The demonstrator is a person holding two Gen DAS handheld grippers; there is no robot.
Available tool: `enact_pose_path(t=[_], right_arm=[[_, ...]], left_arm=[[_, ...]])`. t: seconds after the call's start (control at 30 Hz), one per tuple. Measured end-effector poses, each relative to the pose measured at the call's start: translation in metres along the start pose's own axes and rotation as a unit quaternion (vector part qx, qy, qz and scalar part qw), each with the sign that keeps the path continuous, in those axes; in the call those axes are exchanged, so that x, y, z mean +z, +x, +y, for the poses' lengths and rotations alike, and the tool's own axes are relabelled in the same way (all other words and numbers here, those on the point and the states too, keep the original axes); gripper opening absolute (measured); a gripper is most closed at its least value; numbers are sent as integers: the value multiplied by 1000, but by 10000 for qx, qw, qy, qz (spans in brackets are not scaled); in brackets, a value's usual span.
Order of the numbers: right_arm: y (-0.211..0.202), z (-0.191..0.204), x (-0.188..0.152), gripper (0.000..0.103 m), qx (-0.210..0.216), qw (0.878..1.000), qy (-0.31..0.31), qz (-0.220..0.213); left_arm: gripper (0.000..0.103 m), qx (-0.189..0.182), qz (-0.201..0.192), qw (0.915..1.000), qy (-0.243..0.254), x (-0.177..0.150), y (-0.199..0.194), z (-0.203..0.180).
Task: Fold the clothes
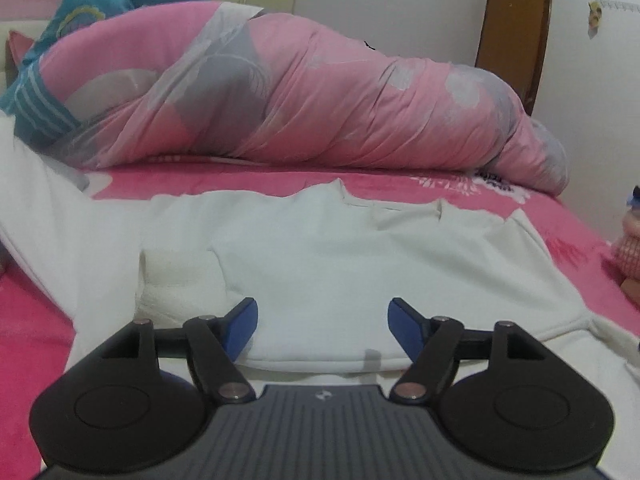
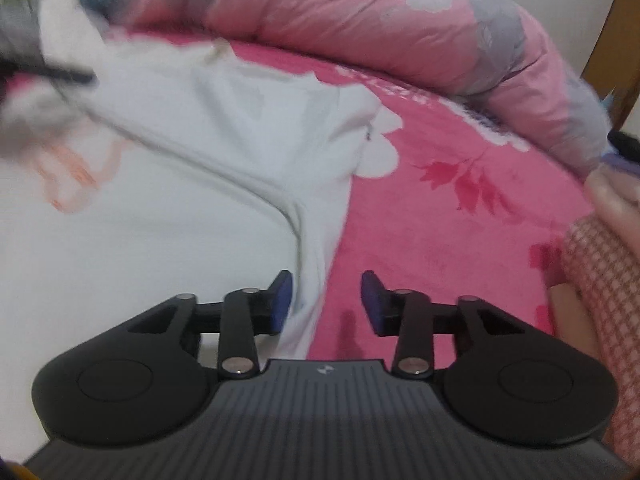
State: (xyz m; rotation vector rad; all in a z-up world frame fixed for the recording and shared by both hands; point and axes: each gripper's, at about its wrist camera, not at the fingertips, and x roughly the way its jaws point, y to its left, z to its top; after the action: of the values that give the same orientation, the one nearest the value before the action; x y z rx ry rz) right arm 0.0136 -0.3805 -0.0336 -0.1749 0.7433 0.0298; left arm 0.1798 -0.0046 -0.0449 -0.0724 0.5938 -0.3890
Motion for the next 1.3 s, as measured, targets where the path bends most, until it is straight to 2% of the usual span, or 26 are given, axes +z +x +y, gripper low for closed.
enact_pose_path(t=[0.1,0.17,0.27,0.37,0.43,0.53,0.6,0.67,0.87,1.0,1.07,1.17,1.23,1.3], right_arm=[[5,-19,29,42,250,9971,654,-314],[28,-24,51,41,275,9955,787,-446],[75,-32,84,40,368,9937,970,-423],[115,-42,112,39,207,9935,1039,-406],[140,-48,122,38,201,9929,1130,-299],[177,-61,130,27,47,9926,1209,-53],[203,-73,128,27,-122,9899,1408,115],[217,-86,126,29,-76,9855,1693,37],[197,-115,128,30,175,9605,2749,-390],[191,-115,134,30,176,9630,2643,-488],[209,-114,138,29,-52,9694,2445,-208],[230,-122,136,28,-619,9666,2488,49],[222,-131,134,28,-792,9555,2838,-134],[204,-129,135,28,-840,9565,2775,-331]], left_arm=[[72,-28,194,9995,-253,-8,10,12],[71,-121,203,9988,-435,-12,11,19],[70,-236,181,9978,-585,-13,11,26],[70,-330,131,9969,-696,-16,11,30],[70,-383,104,9963,-761,-17,10,33],[70,-434,81,9957,-815,-18,9,36],[70,-429,72,9959,-792,-18,8,35],[70,-421,75,9962,-757,-18,7,34],[70,-409,84,9964,-737,-19,5,35],[70,-423,75,9961,-769,-19,5,36],[70,-430,75,9961,-773,-18,5,36],[70,-469,33,9957,-804,-18,3,37],[71,-502,-46,9952,-834,-17,-1,39],[71,-501,-156,9951,-838,-16,-7,40]])
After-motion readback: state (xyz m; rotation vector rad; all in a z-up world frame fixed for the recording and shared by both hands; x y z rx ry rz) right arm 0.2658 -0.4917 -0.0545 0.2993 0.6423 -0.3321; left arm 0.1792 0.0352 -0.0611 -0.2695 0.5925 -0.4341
